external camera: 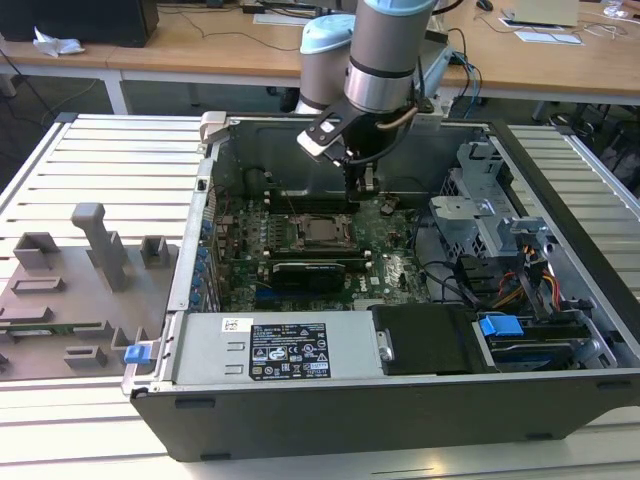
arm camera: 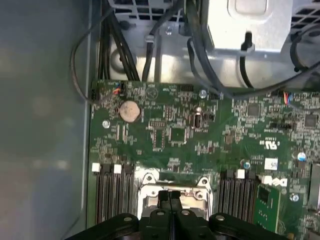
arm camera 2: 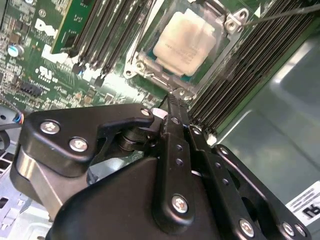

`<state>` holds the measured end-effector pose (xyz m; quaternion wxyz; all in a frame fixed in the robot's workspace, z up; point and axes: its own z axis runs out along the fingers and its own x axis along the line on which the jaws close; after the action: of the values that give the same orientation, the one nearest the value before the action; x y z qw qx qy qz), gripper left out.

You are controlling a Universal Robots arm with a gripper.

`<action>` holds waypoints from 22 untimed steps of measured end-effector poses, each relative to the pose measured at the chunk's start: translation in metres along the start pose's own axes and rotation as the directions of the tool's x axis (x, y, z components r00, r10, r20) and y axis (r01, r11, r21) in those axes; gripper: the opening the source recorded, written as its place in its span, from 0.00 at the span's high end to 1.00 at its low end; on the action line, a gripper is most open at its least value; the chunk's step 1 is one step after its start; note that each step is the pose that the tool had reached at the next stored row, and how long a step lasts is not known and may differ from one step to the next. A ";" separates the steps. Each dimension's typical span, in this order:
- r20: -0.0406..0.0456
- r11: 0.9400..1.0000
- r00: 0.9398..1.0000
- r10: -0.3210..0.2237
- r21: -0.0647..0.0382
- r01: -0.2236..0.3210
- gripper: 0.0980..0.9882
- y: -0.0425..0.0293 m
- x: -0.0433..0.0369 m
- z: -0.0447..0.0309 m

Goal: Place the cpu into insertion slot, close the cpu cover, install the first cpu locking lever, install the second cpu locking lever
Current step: 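Close the cpu cover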

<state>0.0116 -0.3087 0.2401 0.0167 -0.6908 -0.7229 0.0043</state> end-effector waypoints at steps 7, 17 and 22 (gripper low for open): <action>0.000 1.000 1.000 0.000 0.000 0.000 0.99 -0.0171 0.0007 0.0088; 0.000 1.000 1.000 0.000 0.000 0.000 0.99 -0.0725 0.0027 0.0298; 0.000 1.000 1.000 -0.001 0.000 0.001 0.99 -0.0755 0.0026 0.0334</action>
<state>-0.0650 -0.3090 0.2090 0.0169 -0.6905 -0.7232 0.0043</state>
